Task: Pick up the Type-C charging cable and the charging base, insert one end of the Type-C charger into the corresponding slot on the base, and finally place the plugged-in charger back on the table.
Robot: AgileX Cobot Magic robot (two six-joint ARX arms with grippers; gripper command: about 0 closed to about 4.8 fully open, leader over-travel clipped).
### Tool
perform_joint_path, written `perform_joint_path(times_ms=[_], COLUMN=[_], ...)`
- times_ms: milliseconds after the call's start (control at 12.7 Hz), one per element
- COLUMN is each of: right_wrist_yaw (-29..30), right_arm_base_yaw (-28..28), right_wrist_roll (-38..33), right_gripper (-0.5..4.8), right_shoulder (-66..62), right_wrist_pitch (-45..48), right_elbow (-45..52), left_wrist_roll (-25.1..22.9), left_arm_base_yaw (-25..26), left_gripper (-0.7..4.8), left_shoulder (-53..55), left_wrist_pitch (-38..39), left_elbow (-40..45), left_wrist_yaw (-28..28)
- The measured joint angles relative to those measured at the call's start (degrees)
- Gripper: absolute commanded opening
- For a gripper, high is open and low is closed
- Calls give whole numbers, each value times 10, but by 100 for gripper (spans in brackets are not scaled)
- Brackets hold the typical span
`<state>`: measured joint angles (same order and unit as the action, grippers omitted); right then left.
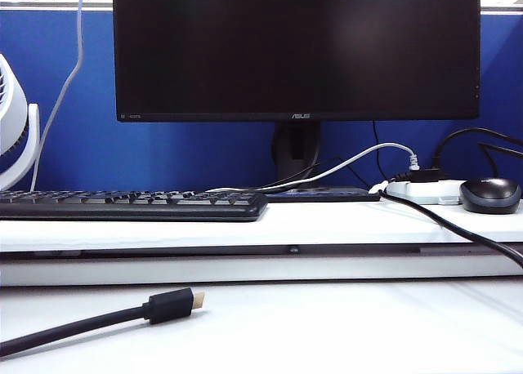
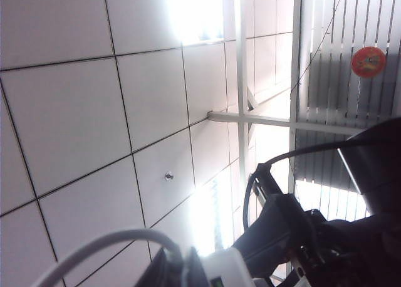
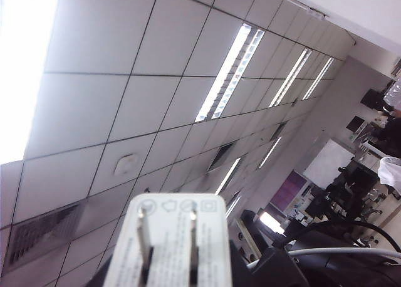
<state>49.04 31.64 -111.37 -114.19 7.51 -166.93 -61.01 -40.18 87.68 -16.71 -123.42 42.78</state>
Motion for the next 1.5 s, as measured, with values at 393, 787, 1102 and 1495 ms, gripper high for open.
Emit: perform_joint_path(times_ms=[393, 787, 1102, 1495], right_wrist_yaw=[24, 29, 45, 50], right_arm_base_yaw=[0, 0, 0, -1], right_wrist_roll=[10, -12, -11, 20], right_gripper=[-2, -2, -2, -3], right_shoulder=[0, 0, 0, 0], right_wrist_pitch=[4, 3, 7, 10], right_elbow=[-1, -1, 0, 0], left_wrist_roll=[15, 15, 15, 15], left_arm_base_yaw=[5, 7, 10, 16], left_gripper=[-6, -6, -6, -5], left_shoulder=[-2, -2, -2, -3], left_wrist_pitch=[7, 7, 9, 13], left_elbow=[0, -1, -1, -1], left_wrist_yaw=[30, 36, 57, 62])
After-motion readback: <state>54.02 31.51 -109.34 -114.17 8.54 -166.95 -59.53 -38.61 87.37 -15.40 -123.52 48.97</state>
